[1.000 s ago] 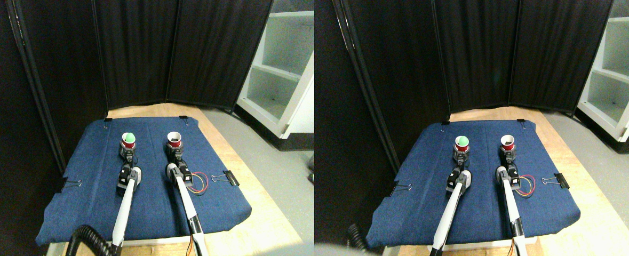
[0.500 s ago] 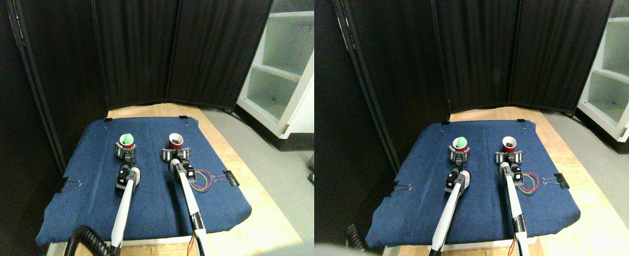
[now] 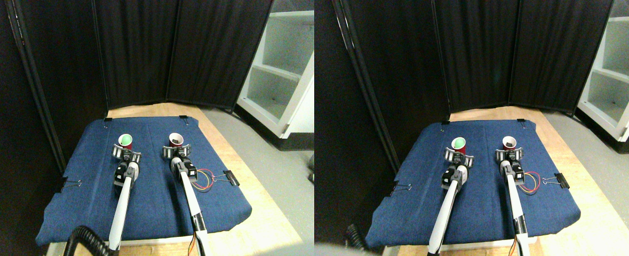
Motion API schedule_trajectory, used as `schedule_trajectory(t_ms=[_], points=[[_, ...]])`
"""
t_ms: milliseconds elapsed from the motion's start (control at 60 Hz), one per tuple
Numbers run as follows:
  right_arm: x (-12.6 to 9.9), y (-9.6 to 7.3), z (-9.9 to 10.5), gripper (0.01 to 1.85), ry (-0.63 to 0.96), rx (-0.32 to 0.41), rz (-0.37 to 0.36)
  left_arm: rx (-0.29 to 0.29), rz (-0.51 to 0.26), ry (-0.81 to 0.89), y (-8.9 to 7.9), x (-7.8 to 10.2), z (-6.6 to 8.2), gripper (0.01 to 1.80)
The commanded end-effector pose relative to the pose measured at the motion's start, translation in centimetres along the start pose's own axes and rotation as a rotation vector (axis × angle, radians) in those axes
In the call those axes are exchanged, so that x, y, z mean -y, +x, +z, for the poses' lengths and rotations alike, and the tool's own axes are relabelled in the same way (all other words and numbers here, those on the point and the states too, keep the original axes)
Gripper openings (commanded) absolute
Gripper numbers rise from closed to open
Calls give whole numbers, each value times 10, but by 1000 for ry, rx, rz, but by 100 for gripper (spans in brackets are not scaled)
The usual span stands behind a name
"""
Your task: Pour (bimanual)
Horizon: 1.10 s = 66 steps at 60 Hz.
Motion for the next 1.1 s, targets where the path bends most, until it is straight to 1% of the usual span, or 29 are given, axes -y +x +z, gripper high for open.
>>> schedule_trajectory(t_ms=[17, 33, 50, 100, 150, 233, 283, 333, 383, 417, 450, 483, 550, 600, 650, 717, 733, 783, 817, 850, 883, 900, 950, 983, 1033, 1050, 1100], points=[[-17, -8, -2, 129, -40, -28, 91, -27, -38, -8, -10, 14, 4, 150], [-19, -9, -2, 132, -37, -33, 98, -38, -41, -13, -12, 16, 5, 151], [-21, -11, -2, 131, -28, -47, 107, -51, -43, -15, -14, 18, 5, 149], [-23, -14, -1, 133, -35, -45, 111, -65, -43, -5, -18, 20, 6, 149], [-28, -19, -1, 136, -26, -53, 120, -96, -46, 11, -24, 25, 9, 147], [-32, -23, 0, 139, -24, -67, 132, -101, -55, 14, -30, 29, 11, 146], [-34, -26, 0, 136, -33, -64, 142, -113, -79, 121, -36, 33, 13, 142], [-36, -27, 1, 135, -51, -64, 154, -131, -95, 172, -39, 35, 16, 135], [-36, -27, 1, 132, -61, -59, 163, -126, -102, 195, -41, 35, 16, 134], [-37, -28, 1, 128, -59, -56, 166, -109, -121, 255, -43, 36, 18, 131], [-38, -30, 1, 123, -62, -51, 168, -112, -135, 288, -46, 37, 19, 127], [-38, -30, 1, 122, -63, -51, 168, -113, -137, 297, -46, 37, 20, 126], [-39, -33, 1, 119, -87, -43, 171, -135, -149, 436, -52, 39, 24, 123], [-39, -34, 1, 118, -102, -41, 173, -141, -145, 457, -54, 39, 25, 122], [-40, -36, 2, 119, -117, -33, 176, -139, -157, 513, -59, 40, 26, 117], [-41, -39, 1, 113, -137, -24, 194, -147, -173, 545, -63, 40, 26, 113], [-41, -41, 1, 111, -140, -15, 200, -148, -183, 577, -65, 40, 26, 111], [-42, -46, 0, 105, -197, 12, 226, -151, -201, 641, -69, 41, 25, 106], [-43, -48, -1, 106, -218, 15, 238, -150, -217, 667, -71, 41, 25, 107], [-43, -51, -1, 108, -266, 22, 258, -154, -232, 682, -74, 41, 24, 102], [-44, -52, -1, 108, -279, 25, 263, -156, -238, 686, -75, 42, 24, 101], [-44, -53, -2, 107, -305, 32, 276, -165, -253, 694, -77, 43, 23, 99], [-46, -58, -3, 102, -352, 47, 292, -166, -307, 785, -81, 44, 21, 96], [-46, -60, -3, 101, -362, 49, 297, -166, -313, 794, -82, 44, 20, 95], [-47, -65, -5, 100, -434, 50, 332, -153, -356, 855, -85, 45, 18, 85], [-48, -66, -5, 98, -444, 46, 341, -156, -360, 883, -87, 45, 18, 80], [-49, -69, -6, 96, -469, 43, 357, -162, -361, 892, -90, 45, 17, 76]])
